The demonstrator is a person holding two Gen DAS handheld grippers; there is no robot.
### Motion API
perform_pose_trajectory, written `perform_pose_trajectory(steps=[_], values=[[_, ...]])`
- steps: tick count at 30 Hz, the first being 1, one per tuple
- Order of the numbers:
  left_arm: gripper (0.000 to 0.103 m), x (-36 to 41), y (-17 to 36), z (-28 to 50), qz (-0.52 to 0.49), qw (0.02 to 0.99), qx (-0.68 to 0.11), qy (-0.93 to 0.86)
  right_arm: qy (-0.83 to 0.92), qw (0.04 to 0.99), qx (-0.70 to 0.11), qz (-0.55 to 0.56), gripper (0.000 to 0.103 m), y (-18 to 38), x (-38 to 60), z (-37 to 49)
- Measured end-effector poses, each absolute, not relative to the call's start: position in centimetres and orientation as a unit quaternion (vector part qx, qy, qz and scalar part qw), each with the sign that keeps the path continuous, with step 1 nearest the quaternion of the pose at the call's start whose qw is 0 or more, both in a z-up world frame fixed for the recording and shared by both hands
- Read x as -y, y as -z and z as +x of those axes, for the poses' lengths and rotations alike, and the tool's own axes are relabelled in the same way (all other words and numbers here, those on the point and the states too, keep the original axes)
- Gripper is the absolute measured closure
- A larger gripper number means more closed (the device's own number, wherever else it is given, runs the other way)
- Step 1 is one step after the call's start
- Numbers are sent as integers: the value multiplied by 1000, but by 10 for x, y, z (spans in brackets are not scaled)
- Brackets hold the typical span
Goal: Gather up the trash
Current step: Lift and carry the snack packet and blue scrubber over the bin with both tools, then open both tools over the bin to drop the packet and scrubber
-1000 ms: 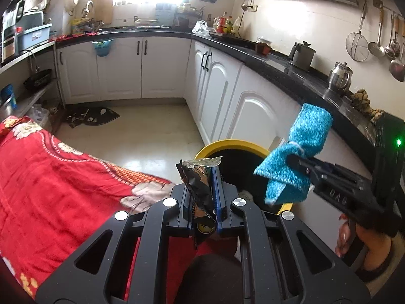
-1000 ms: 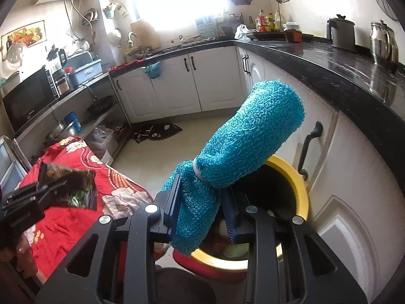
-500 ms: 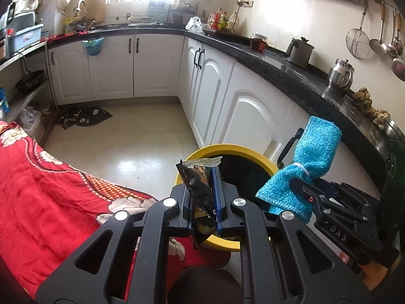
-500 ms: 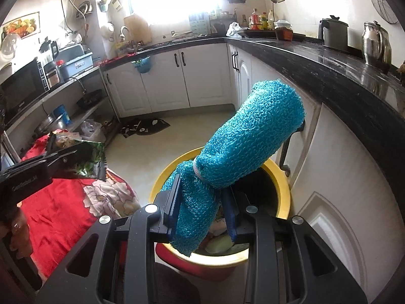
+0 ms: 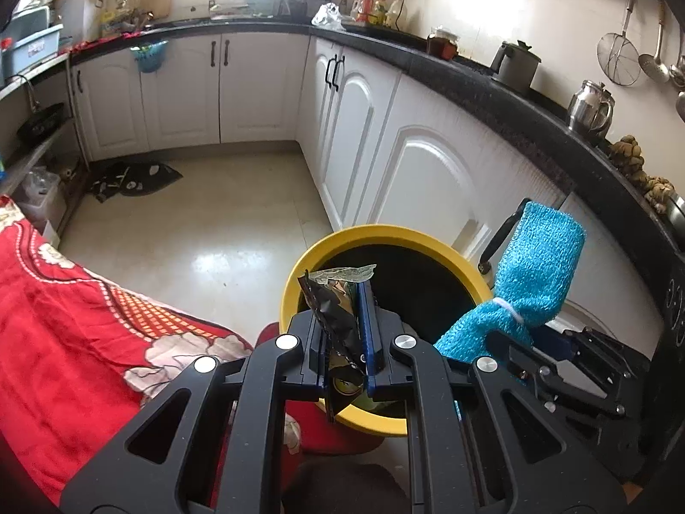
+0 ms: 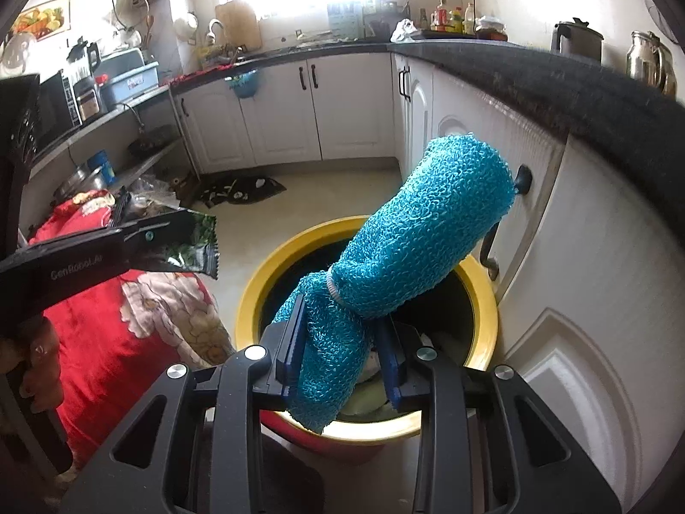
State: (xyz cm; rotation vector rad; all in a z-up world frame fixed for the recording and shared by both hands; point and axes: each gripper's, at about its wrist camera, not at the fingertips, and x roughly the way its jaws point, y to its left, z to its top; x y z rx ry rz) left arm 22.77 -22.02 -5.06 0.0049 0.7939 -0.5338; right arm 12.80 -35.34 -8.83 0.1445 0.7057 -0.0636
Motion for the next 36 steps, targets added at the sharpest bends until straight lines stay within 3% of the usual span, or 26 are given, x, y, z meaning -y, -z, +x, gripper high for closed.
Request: perform_pose_trajectory(steps=[20,36], values=[[95,246,97,247,6,861,-434,266,55,919,-390,34,73,131,344,155],[94,255,105,260,2,847,-456,272,34,913,-397,84,68,138,352,158]])
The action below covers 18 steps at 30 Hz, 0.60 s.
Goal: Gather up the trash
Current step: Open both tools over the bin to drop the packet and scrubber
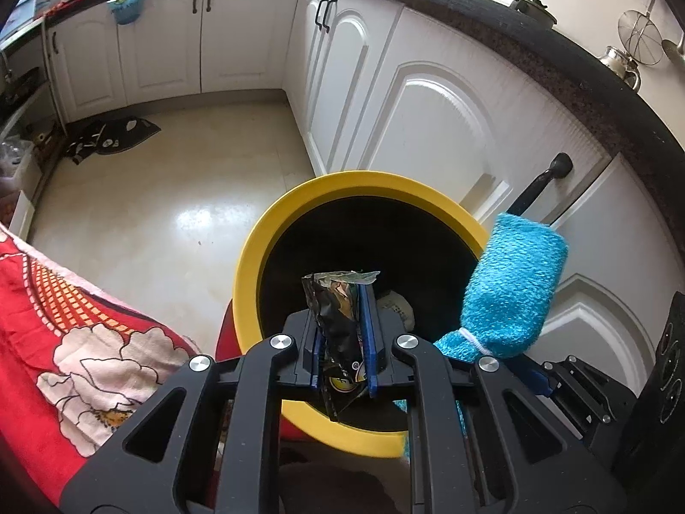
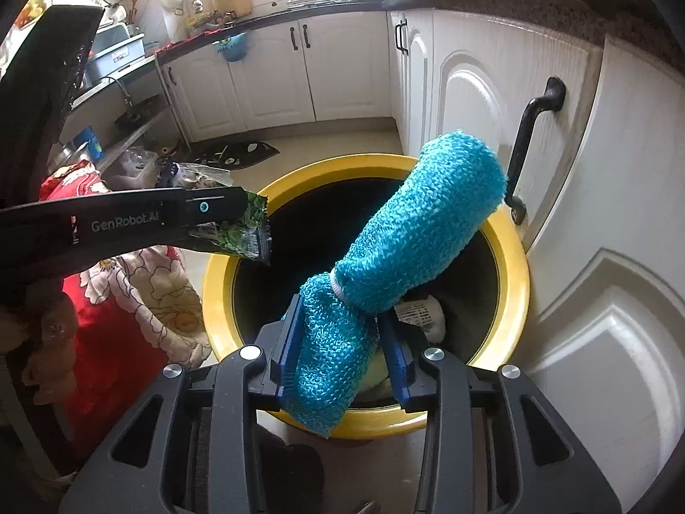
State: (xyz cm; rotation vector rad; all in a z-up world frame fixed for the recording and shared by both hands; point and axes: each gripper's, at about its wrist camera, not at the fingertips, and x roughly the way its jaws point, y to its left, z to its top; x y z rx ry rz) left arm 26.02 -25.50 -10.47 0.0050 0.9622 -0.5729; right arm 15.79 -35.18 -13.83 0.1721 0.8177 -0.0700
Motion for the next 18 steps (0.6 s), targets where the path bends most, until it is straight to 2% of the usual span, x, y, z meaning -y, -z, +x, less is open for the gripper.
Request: perform_pose_trajectory(steps=[4,8,13,18], values=[[89,255,104,262,0,848,-458,268,36,914,-395,89,66,138,356,156],[70,250,101,263,-5,850,-457,261,41,916,-389,90,61,133,357,153],[54,241,97,260,-10,853,-455,255,50,919,-382,88,54,127,358,146],[28,229,84,252,-14,862,-443,248,62,924,-368,86,44,116,358,140]])
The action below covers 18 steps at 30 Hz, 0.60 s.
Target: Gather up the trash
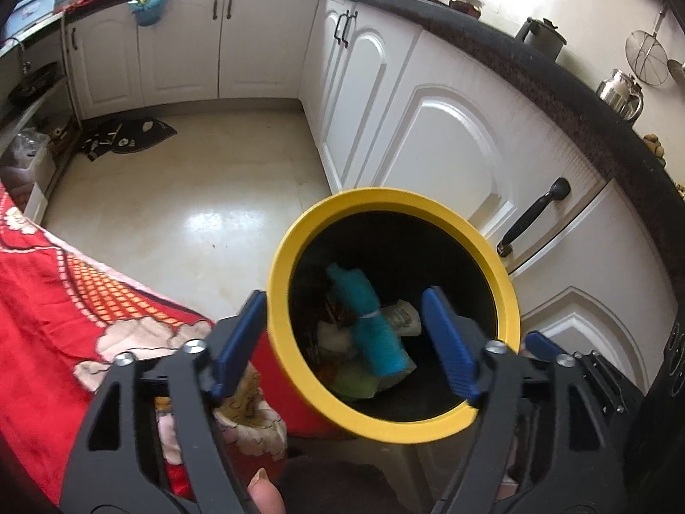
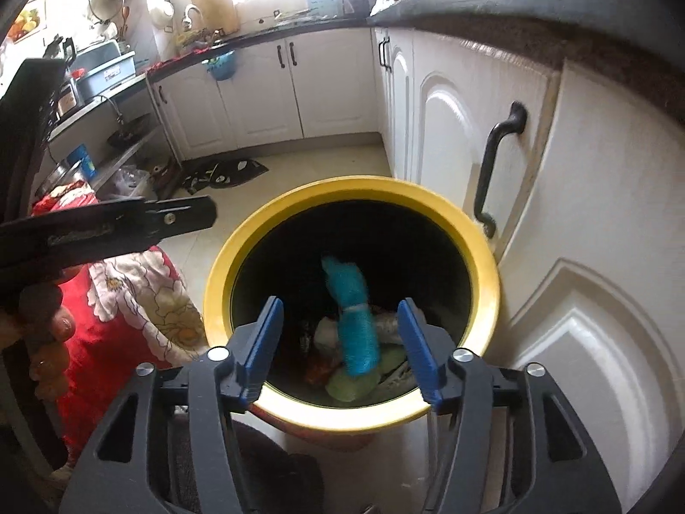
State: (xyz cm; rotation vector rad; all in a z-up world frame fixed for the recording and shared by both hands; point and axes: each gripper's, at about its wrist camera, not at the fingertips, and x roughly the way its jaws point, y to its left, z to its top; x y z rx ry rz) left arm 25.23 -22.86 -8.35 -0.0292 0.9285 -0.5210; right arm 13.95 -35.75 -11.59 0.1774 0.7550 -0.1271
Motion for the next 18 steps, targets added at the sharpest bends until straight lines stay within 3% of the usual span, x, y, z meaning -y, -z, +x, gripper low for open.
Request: perform_pose_trajectory(steps=[5,9,18], values=[[11,213,66,243,-16,872,-425,241,72,934,-342,79,29,97,354,128],[11,198,53,233,-20,880,-411,237,78,941,-323,70,17,84,348,119],[11,161,28,203,-32,898,-381,217,91,954,-278,60,7,59,334,91]])
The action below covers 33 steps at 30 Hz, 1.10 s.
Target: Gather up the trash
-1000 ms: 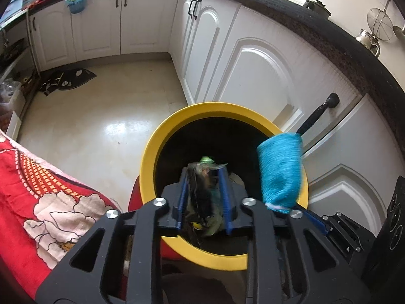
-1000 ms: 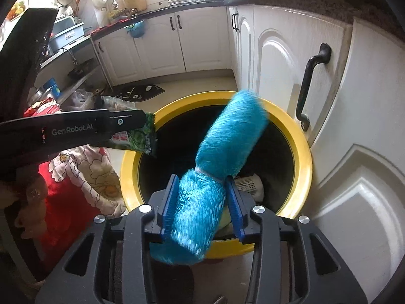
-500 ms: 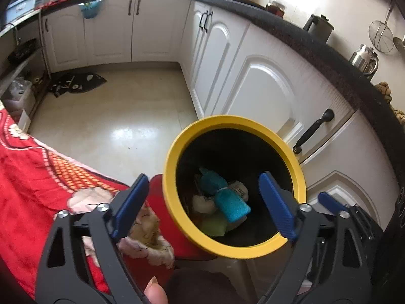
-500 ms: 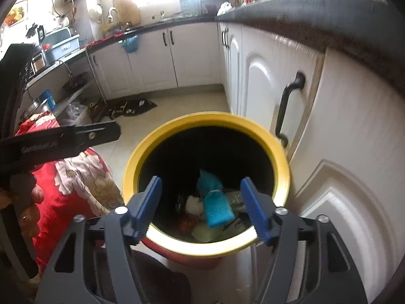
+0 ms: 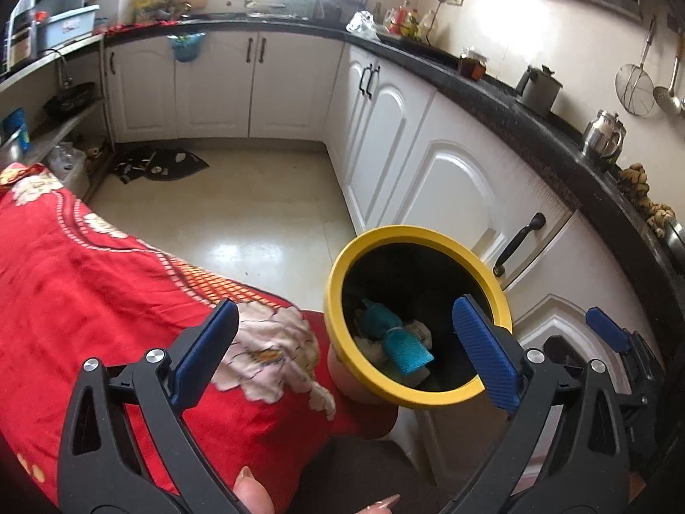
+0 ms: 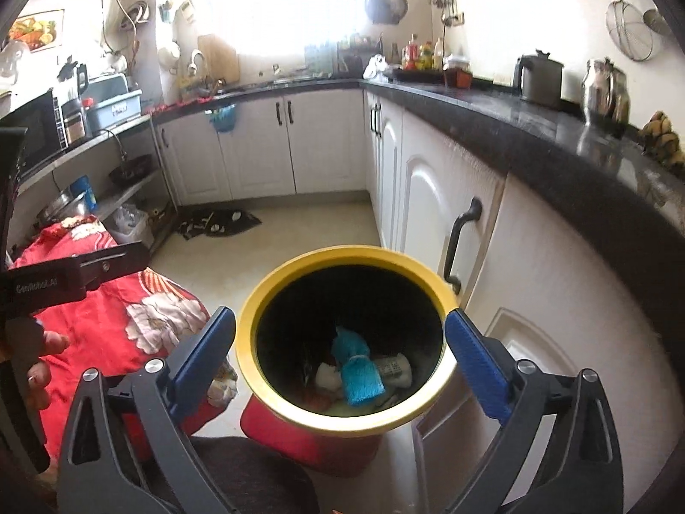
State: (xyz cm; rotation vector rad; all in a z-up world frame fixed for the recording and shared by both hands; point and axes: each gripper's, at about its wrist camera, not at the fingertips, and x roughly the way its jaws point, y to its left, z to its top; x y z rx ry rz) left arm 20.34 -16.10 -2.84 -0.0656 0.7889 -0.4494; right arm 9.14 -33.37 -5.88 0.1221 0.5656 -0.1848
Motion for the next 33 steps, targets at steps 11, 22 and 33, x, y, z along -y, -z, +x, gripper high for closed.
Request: perform_pose_trajectory(steps=[11,22,33], values=[[11,122,7,162,-31,919,-343,189,87,964,-246,41,7,46,310,64],[11,101,15,129,-31,932,-323,160,80,970,-230,27,7,48,294,46],[11,90,28,93,-13,948,-282,148,85,979,-184,14,6,53,276,15]])
